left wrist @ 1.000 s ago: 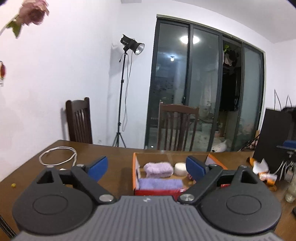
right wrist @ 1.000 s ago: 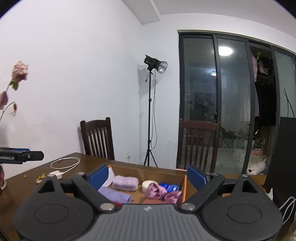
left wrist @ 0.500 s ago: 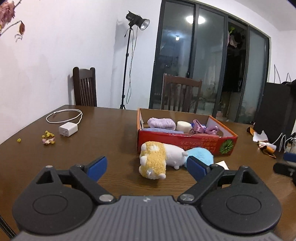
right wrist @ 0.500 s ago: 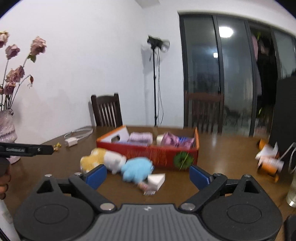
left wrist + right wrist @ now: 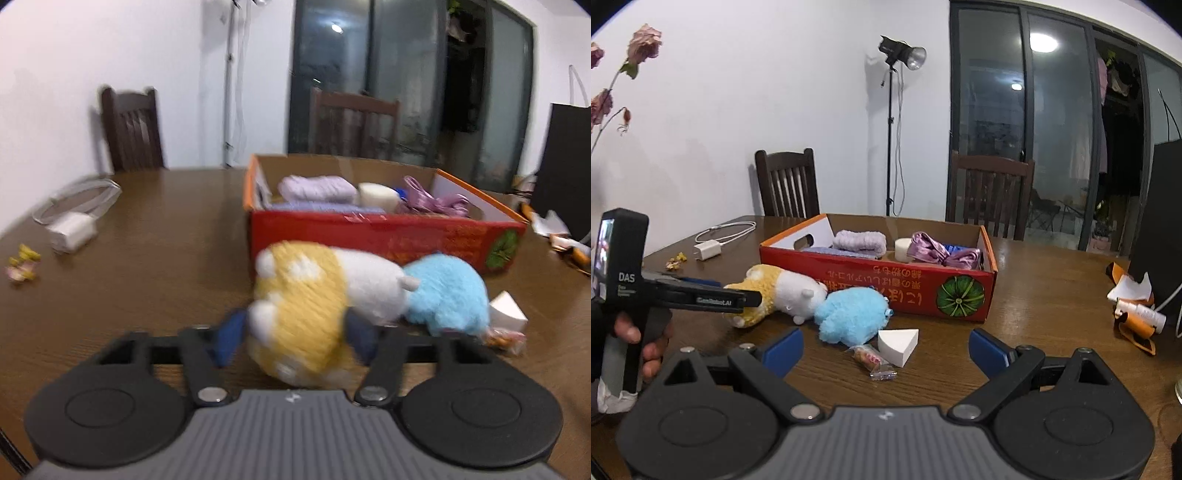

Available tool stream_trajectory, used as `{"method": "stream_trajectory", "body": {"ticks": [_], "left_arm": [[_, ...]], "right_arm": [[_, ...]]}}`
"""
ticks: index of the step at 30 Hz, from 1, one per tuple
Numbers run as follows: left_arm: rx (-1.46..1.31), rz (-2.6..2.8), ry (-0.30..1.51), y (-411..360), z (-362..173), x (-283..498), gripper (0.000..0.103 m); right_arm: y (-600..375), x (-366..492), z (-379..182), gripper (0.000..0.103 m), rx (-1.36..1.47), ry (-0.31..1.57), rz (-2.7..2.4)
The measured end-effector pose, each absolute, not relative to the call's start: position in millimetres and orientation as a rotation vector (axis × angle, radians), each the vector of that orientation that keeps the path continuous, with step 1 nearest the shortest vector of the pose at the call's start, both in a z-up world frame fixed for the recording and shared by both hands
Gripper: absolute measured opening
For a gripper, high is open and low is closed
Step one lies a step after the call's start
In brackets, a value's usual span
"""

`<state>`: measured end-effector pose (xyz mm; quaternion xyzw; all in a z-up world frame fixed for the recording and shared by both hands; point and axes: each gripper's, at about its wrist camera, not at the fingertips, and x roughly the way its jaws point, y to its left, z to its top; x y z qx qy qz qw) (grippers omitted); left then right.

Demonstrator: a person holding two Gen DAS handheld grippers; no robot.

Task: Organize soft objects
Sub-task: 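Reach both tools to the yellow-white plush toy and grasp it, then carry the plush toy into the box and open both tools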

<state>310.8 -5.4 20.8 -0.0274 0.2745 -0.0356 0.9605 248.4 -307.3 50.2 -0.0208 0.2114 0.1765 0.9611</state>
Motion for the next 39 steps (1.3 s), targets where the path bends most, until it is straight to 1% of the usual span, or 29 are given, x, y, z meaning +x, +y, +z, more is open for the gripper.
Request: {"method": "stream_trajectory", "body": {"ticks": [4, 9, 11, 12, 13, 16, 19, 21, 22, 24, 26, 28, 29, 31, 32, 33, 34, 39], "left_arm": [[-0.029, -0.092, 0.532, 4.4, 25.4, 283.7, 0.045], [-0.02, -0.336, 0.552, 39.7, 26.3, 224.6, 0.047], [-0.077, -0.426, 0.567, 49.7, 22.7, 209.7, 0.05], [-0.127, -0.451, 0.57, 55.3, 18.5, 205.0, 0.06], [-0.152, -0.45, 0.579, 59.0, 15.9, 203.2, 0.064], [-0.2, -0.366, 0.588, 78.1, 13.1, 196.1, 0.066], [-0.259, -0.25, 0.565, 96.7, 15.6, 189.6, 0.065], [-0.3, -0.217, 0.535, 104.3, 17.3, 181.8, 0.065], [-0.316, -0.238, 0.509, 108.0, 20.2, 180.4, 0.066], [-0.371, -0.279, 0.479, 111.0, 20.4, 179.4, 0.068], [-0.406, -0.283, 0.511, 112.6, 17.6, 184.4, 0.068], [-0.406, -0.278, 0.541, 109.7, 14.0, 192.3, 0.066], [-0.406, -0.278, 0.557, 108.5, 12.8, 196.5, 0.063], [-0.417, -0.295, 0.567, 105.8, 11.7, 198.7, 0.052], [-0.42, -0.306, 0.562, 103.4, 11.4, 198.7, 0.048], [-0.417, -0.318, 0.561, 101.4, 11.0, 198.5, 0.042], [-0.409, -0.327, 0.56, 96.5, 9.6, 200.5, 0.04], [-0.393, -0.331, 0.543, 91.7, 10.7, 201.2, 0.038]], "right_arm": [[-303.0, 255.9, 45.9, 0.096, -0.046, 0.452, 0.347], [-294.9, 258.1, 49.2, 0.096, -0.04, 0.445, 0.4], [-288.5, 261.8, 49.4, 0.096, 0.01, 0.455, 0.456], [-282.8, 265.7, 47.8, 0.096, 0.046, 0.468, 0.496], [-274.6, 270.0, 45.4, 0.096, 0.08, 0.489, 0.542], [-242.9, 279.8, 31.8, 0.09, 0.132, 0.545, 0.708], [-215.1, 286.6, 15.9, 0.074, 0.089, 0.6, 0.752], [-207.8, 284.7, 14.2, 0.063, 0.109, 0.648, 0.796], [-205.3, 281.2, 16.4, 0.06, 0.101, 0.665, 0.828], [-200.8, 272.5, 18.9, 0.061, 0.071, 0.666, 0.828], [-198.5, 268.8, 18.0, 0.061, 0.069, 0.671, 0.807], [-197.3, 265.9, 14.9, 0.061, 0.088, 0.68, 0.791], [-197.8, 266.0, 13.0, 0.061, 0.1, 0.684, 0.783], [-200.1, 267.5, 9.9, 0.061, 0.13, 0.693, 0.772], [-200.4, 268.2, 9.2, 0.057, 0.137, 0.692, 0.77], [-201.0, 267.7, 9.2, 0.05, 0.146, 0.69, 0.771], [-200.9, 268.3, 9.4, 0.049, 0.151, 0.694, 0.78], [-199.1, 269.4, 11.0, 0.043, 0.128, 0.691, 0.788]]}}
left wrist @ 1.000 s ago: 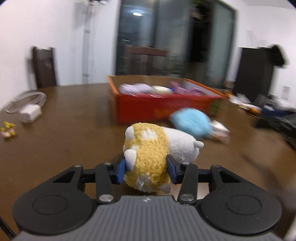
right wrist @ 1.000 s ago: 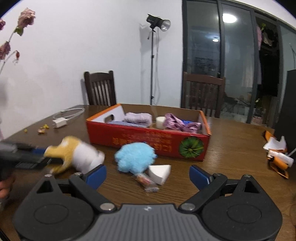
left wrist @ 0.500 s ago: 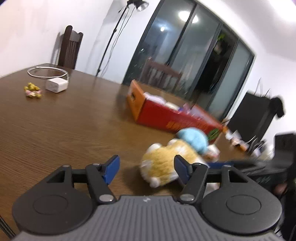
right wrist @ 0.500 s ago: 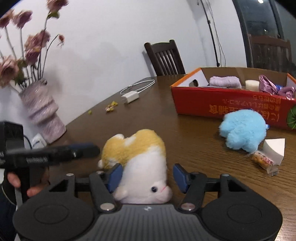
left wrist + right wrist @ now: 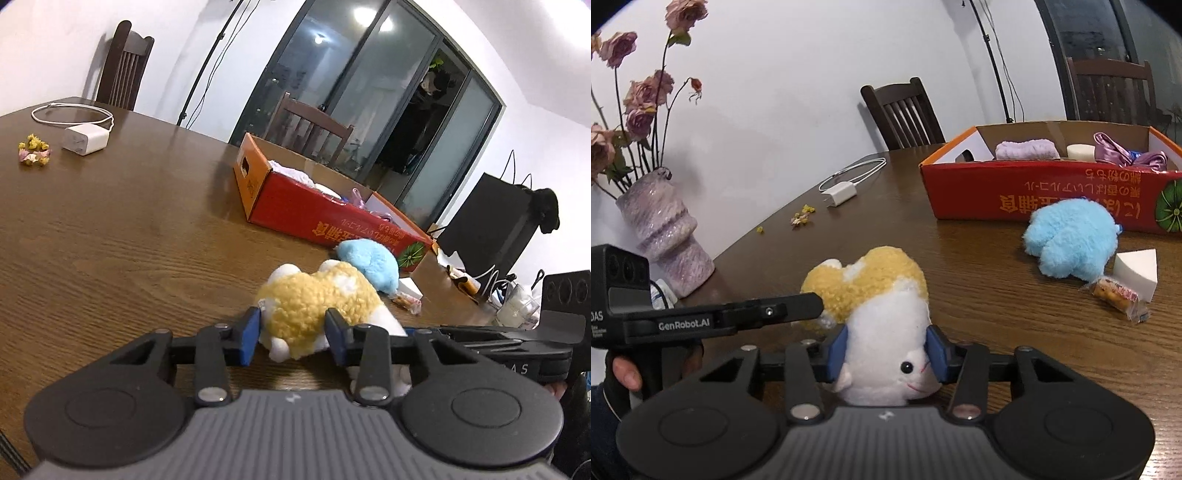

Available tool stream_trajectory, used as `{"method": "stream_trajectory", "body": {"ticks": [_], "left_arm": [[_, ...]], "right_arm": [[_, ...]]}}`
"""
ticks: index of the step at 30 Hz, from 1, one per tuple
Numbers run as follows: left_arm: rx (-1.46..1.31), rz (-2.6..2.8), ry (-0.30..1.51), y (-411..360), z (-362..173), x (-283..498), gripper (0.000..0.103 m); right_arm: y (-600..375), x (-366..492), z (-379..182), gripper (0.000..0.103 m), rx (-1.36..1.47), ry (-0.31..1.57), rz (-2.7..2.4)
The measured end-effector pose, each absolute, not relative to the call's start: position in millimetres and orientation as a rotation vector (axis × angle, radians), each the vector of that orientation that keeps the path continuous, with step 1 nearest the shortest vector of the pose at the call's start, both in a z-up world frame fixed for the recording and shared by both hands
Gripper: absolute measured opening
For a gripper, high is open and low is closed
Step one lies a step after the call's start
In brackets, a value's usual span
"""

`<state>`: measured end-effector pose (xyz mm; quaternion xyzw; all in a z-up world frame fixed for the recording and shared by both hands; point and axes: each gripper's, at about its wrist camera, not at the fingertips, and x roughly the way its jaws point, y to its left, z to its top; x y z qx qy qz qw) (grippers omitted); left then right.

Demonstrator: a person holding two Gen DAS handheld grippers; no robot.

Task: Organize soft objects
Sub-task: 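Carry the plush toy into the box and open both tools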

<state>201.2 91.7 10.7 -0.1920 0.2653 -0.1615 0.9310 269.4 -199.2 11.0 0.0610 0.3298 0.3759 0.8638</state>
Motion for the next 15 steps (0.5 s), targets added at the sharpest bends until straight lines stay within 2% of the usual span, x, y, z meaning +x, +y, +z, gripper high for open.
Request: {"method": "stream_trajectory", "body": {"ticks": [5, 9, 12, 15], "left_arm": [[-0.358, -0.408, 0.469, 70.9, 38.3, 231.7, 0.038], [-0.343, -0.546, 0.389, 50.5, 81.7, 306.8, 0.037], [-0.328, -0.591, 0.406, 30.7, 103.7, 373.1, 0.037], [-0.33, -0.579, 0.466, 16.7, 110.3, 432.7, 0.037]], "right_arm": [[-216.0, 270.7, 29.3, 0.042, 0.127, 0.624, 0.739], [-249.9, 304.6, 67.5, 0.042, 0.167, 0.512, 0.654], [-264.1, 341.1, 102.6, 0.042, 0.135, 0.448, 0.578], [-281.0, 401.0, 116.9, 0.04, 0.225, 0.495, 0.534]]}}
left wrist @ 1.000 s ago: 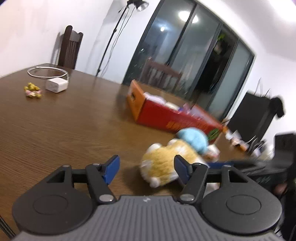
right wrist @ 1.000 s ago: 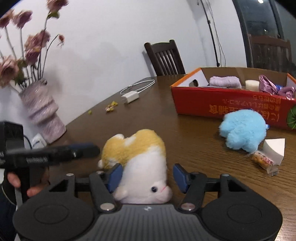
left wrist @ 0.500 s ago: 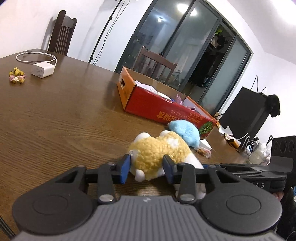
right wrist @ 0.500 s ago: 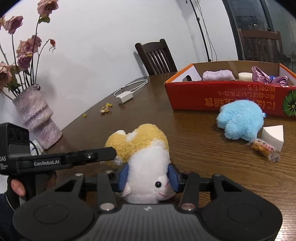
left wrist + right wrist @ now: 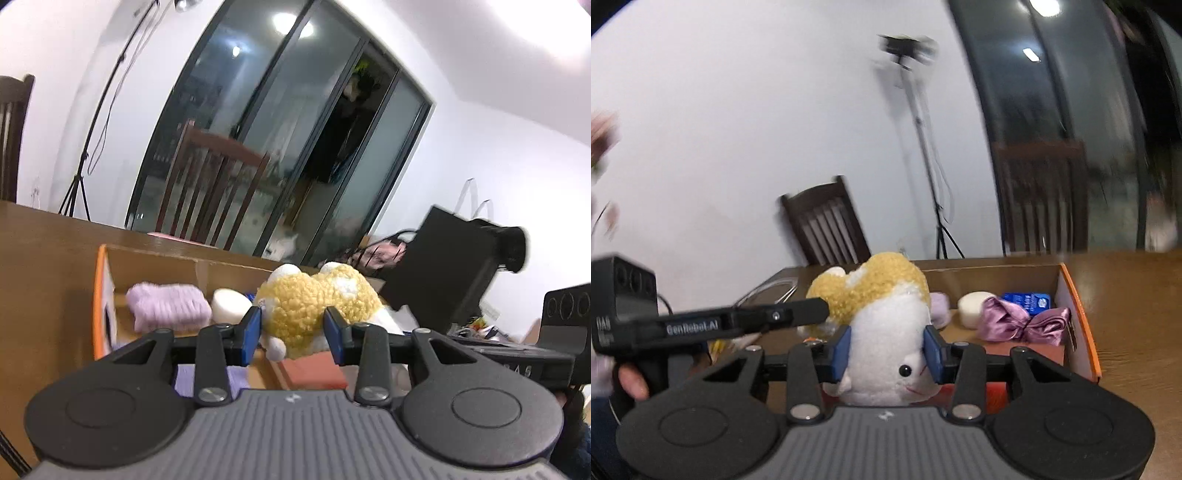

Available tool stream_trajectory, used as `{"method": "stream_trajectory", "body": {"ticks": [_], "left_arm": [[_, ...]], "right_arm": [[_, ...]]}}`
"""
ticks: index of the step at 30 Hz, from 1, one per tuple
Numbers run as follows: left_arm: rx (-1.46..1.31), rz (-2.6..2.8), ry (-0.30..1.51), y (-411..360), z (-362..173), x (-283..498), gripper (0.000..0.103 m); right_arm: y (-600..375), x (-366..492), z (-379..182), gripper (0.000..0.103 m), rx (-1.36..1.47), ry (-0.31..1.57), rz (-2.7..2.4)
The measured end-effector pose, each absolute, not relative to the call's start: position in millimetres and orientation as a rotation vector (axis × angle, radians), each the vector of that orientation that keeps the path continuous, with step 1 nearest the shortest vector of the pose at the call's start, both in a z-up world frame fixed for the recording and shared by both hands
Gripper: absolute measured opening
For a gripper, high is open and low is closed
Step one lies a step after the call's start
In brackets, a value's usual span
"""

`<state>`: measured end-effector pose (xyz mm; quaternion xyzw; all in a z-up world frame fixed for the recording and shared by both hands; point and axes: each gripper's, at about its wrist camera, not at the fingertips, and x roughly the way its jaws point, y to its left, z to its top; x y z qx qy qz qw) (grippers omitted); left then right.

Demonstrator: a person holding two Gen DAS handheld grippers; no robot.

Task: Organize soft objects
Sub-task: 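Carry the plush toy into the box and open both tools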

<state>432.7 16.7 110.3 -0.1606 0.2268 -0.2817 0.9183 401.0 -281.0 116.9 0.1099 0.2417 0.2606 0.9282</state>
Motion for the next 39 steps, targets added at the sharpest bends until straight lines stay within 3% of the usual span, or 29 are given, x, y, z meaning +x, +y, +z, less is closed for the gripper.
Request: {"method": "stream_trajectory", "body": {"ticks": [9, 12, 16, 19, 21, 29, 33, 37, 39], "left_arm": [[-0.223, -0.383, 0.754, -10.5, 65.5, 531.8, 0.038], [-0.137, -0.371, 0.773, -19.5, 50.1, 528.8, 0.046], [-0.113, -0.385, 0.754, -17.8, 40.2, 516.7, 0.053], [-0.106, -0.38, 0.747, -14.9, 46.6, 511.4, 0.054], [-0.095, -0.372, 0.721, -15.6, 58.1, 505.0, 0.054], [-0.079, -0.266, 0.555, -5.0, 129.7, 456.0, 0.058], [-0.045, -0.166, 0.411, 2.9, 162.5, 407.9, 0.076], [-0.039, -0.123, 0.314, 10.3, 177.4, 365.9, 0.094], [-0.028, -0.093, 0.291, 10.1, 178.8, 354.1, 0.096]], "right_arm": [[-264.4, 514.9, 68.4, 0.04, 0.305, 0.75, 0.435], [-246.6, 519.2, 47.8, 0.04, 0.253, 0.864, 0.418], [-243.9, 513.0, 43.9, 0.04, 0.23, 0.868, 0.415], [-241.1, 512.3, 45.1, 0.044, 0.223, 0.867, 0.417], [-246.7, 512.2, 47.8, 0.055, 0.236, 0.867, 0.422], [-264.1, 470.3, 118.2, 0.06, 0.147, 0.708, 0.432], [-290.2, 443.8, 158.9, 0.079, 0.147, 0.587, 0.437], [-310.8, 406.6, 186.8, 0.091, 0.122, 0.396, 0.383], [-315.1, 395.5, 191.2, 0.095, 0.103, 0.347, 0.353]]}}
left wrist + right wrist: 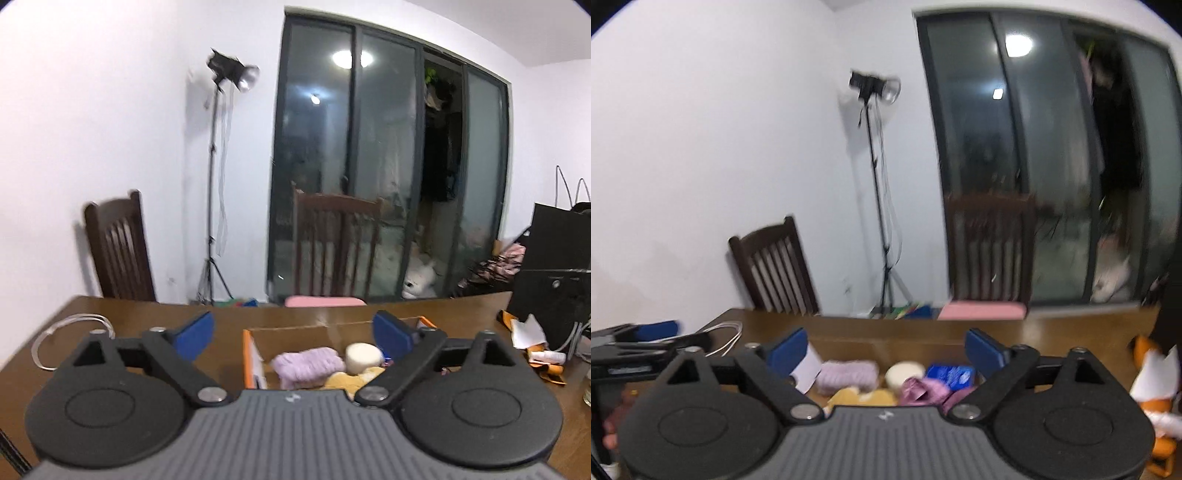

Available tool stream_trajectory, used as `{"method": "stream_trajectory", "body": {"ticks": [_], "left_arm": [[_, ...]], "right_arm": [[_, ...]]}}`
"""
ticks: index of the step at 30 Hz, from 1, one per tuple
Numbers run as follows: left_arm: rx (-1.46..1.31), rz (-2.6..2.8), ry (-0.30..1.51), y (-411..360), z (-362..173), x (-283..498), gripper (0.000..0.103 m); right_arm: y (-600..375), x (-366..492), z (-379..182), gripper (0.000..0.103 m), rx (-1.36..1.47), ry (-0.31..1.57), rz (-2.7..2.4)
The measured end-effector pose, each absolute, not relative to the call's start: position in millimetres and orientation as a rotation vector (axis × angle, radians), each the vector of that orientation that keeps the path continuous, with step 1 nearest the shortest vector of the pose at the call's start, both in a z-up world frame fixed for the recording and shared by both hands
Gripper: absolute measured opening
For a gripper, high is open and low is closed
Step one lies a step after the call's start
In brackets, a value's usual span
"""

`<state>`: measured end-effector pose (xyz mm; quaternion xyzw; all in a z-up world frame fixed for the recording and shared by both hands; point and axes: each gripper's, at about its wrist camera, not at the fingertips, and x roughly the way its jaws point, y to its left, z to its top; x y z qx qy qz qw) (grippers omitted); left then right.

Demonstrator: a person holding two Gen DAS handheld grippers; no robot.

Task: Organize soft objects
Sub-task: 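Carry the plush toy into the box and open both tools, then withdraw both tools from the box toward the light-blue plush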

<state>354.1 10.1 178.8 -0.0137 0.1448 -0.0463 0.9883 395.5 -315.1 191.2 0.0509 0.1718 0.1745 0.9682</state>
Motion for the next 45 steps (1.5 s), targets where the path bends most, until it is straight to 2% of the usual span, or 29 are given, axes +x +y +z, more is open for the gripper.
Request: {"method": "stream_trajectory", "body": {"ticks": [6, 12, 16, 24, 30, 36, 38, 42, 45], "left_arm": [[-0.028, -0.075, 0.294, 9.9, 178.7, 334.7, 0.096], [-0.023, -0.049, 0.272, 10.0, 170.2, 308.9, 0.101], [-0.03, -0.003, 0.287, 10.8, 129.8, 276.5, 0.101], [-0.2, -0.062, 0.446, 1.5, 46.8, 204.8, 0.103], [-0.145, -0.146, 0.516, -37.9, 35.3, 213.4, 0.103], [-0.083, -0.181, 0.539, -106.5, 25.6, 257.7, 0.103], [-0.072, -0.174, 0.542, -123.2, 22.4, 274.6, 0.099], [-0.024, -0.19, 0.59, -147.7, 16.7, 299.8, 0.077], [-0.025, -0.214, 0.643, -157.3, 10.1, 310.2, 0.072]], "right_arm": [[-320.4, 380.8, 194.2, 0.095, 0.127, 0.33, 0.351], [-318.5, 365.1, 189.6, 0.096, 0.119, 0.309, 0.361], [-323.4, 329.7, 155.1, 0.097, 0.143, 0.308, 0.357], [-329.8, 245.4, 65.0, 0.097, 0.047, 0.356, 0.357], [-350.3, 240.0, 26.5, 0.097, 0.091, 0.444, 0.322], [-377.4, 261.1, 23.8, 0.097, 0.184, 0.446, 0.242], [-384.1, 262.4, 21.6, 0.097, 0.184, 0.442, 0.238], [-398.5, 265.8, 17.6, 0.097, 0.213, 0.435, 0.224], [-411.2, 266.2, 18.7, 0.097, 0.239, 0.427, 0.213]]}}
